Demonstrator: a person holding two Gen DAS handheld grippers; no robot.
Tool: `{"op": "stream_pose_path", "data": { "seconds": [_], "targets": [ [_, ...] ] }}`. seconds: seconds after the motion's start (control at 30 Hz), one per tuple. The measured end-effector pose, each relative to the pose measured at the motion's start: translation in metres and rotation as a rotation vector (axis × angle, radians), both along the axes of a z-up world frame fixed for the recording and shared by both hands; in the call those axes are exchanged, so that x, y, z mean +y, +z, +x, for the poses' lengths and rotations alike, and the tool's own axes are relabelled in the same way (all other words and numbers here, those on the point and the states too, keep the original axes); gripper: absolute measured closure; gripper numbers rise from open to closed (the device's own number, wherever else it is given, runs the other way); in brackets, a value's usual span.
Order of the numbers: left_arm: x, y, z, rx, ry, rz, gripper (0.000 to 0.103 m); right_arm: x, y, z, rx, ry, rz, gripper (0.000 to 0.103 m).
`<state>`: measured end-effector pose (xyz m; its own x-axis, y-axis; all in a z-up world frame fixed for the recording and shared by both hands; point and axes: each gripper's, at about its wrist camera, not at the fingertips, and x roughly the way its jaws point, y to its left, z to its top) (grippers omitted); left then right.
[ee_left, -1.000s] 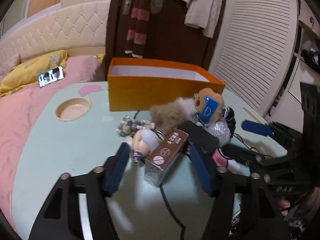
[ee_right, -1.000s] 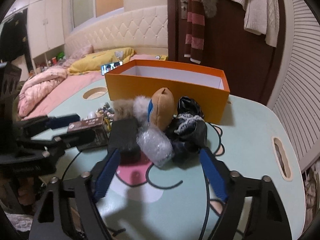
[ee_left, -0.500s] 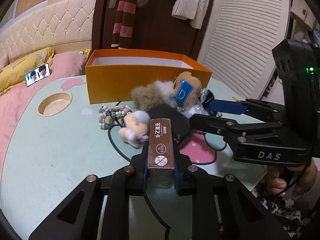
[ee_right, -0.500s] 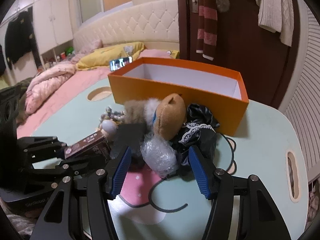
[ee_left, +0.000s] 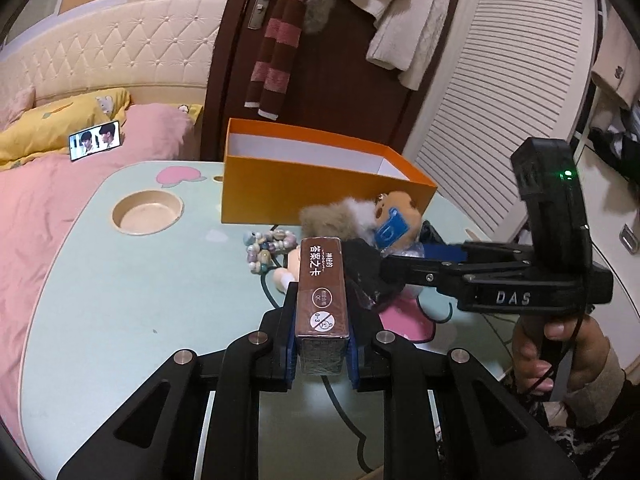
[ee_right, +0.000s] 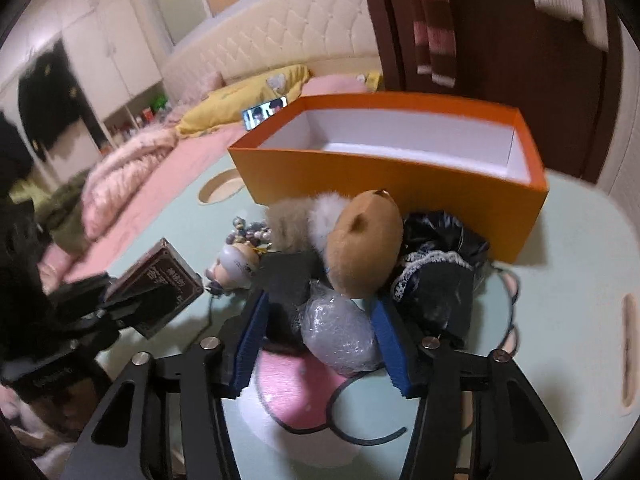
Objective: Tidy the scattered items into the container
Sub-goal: 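Grasp the brown card box with the left tool while the right tool grasps the clear plastic bag, then lower the card box into the orange box with the left tool while the right tool drops the bag in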
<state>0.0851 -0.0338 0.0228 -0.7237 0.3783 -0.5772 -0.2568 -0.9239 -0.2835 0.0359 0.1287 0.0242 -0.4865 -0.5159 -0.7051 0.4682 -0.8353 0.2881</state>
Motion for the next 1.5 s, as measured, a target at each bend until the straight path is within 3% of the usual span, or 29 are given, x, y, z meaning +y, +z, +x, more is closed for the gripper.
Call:
{"op": "stream_pose_path", "data": {
  "seconds": [0.07,0.17,0.37,0.53,0.7,0.9,1.07,1.17,1.33,1.43,1.47,1.5],
  "targets": [
    [-0.002,0.001,-0.001,0.001,-0.002,0.014,0.083,0.005,-0.001,-0.001,-0.022,0.0,-0.038,0.062],
    [-0.003,0.002,-0.003,0.005,-0.001,0.02,0.083,0.019,-0.004,-0.005,-0.087,-0.017,-0.138,0.082],
    [-0.005,-0.001,-0.007,-0.011,0.01,0.017,0.083,0.019,0.0,-0.004,-0.089,-0.022,-0.133,0.083],
    [-0.012,0.009,-0.009,0.0,0.021,0.033,0.083,0.024,0.019,0.004,-0.091,0.003,-0.21,0.083],
    [-0.015,0.033,-0.016,0.049,0.017,0.045,0.083,0.03,0.053,0.01,-0.021,0.021,-0.271,0.083],
    [-0.012,0.056,-0.052,0.086,0.021,0.058,0.083,0.039,0.084,-0.018,0.078,-0.011,-0.313,0.083],
    [-0.003,0.07,-0.092,0.108,-0.004,0.053,0.083,0.047,0.078,-0.058,0.064,-0.07,-0.324,0.083],
    [0.002,0.067,-0.122,0.069,-0.021,0.061,0.083,0.051,0.067,-0.082,0.03,-0.108,-0.326,0.083],
    [0.008,0.046,-0.163,-0.031,-0.029,0.069,0.083,0.051,0.049,-0.111,0.012,-0.167,-0.242,0.083],
    [0.005,0.036,-0.173,-0.069,-0.014,0.098,0.074,0.053,0.041,-0.121,0.01,-0.209,-0.212,0.08],
    [0.004,0.034,-0.175,-0.076,-0.008,0.107,0.064,0.055,0.039,-0.122,0.013,-0.222,-0.207,0.075],
    [0.003,0.033,-0.175,-0.073,-0.002,0.111,0.049,0.056,0.038,-0.124,0.013,-0.232,-0.21,0.06]
  ]
}}
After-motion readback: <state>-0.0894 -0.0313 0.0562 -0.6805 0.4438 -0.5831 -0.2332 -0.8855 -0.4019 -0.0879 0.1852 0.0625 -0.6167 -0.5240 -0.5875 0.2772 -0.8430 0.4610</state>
